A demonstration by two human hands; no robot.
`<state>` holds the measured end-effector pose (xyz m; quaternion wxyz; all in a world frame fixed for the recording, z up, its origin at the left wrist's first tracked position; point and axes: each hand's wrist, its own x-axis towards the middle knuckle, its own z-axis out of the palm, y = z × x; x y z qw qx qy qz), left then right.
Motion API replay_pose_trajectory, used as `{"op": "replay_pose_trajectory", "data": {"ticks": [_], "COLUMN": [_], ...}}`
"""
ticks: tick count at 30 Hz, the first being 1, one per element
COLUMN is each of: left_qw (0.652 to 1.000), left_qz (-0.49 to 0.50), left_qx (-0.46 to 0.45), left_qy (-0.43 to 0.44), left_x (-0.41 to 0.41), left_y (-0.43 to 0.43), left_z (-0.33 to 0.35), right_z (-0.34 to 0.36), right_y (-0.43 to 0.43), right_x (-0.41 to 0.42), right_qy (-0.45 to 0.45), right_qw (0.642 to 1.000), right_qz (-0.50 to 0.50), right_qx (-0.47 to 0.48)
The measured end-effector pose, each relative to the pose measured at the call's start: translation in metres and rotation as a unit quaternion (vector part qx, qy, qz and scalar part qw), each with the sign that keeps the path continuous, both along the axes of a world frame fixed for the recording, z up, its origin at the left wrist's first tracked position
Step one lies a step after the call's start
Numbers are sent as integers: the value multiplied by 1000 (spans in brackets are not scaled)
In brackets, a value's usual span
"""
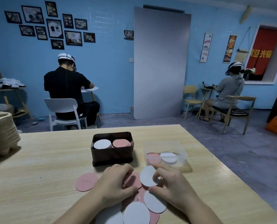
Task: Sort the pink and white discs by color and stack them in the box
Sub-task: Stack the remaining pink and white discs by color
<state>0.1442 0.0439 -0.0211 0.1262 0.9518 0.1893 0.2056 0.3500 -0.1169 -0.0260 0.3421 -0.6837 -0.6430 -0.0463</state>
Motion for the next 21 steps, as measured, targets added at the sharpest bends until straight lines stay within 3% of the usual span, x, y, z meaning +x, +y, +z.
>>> {"op": "replay_pose_trajectory", "data": {"ticks": [7,16,21], "left_qw": [997,992,990], "left_qz": [-6,-24,-32], "left_qx": [-10,12,6], "left_qy": [-79,-120,-139], "left_x": [-34,-43,-41], "left_y": [13,15,13], "left_z": [3,-7,-7], "right_z": [-1,3,8], "right_y": [3,22,31], "right_x": [-3,-24,-40], "right_qy": [11,-23,5], "right_qw": [1000,999,997], "right_qz": [-6,43,75], "right_qx": [-2,8,29]}}
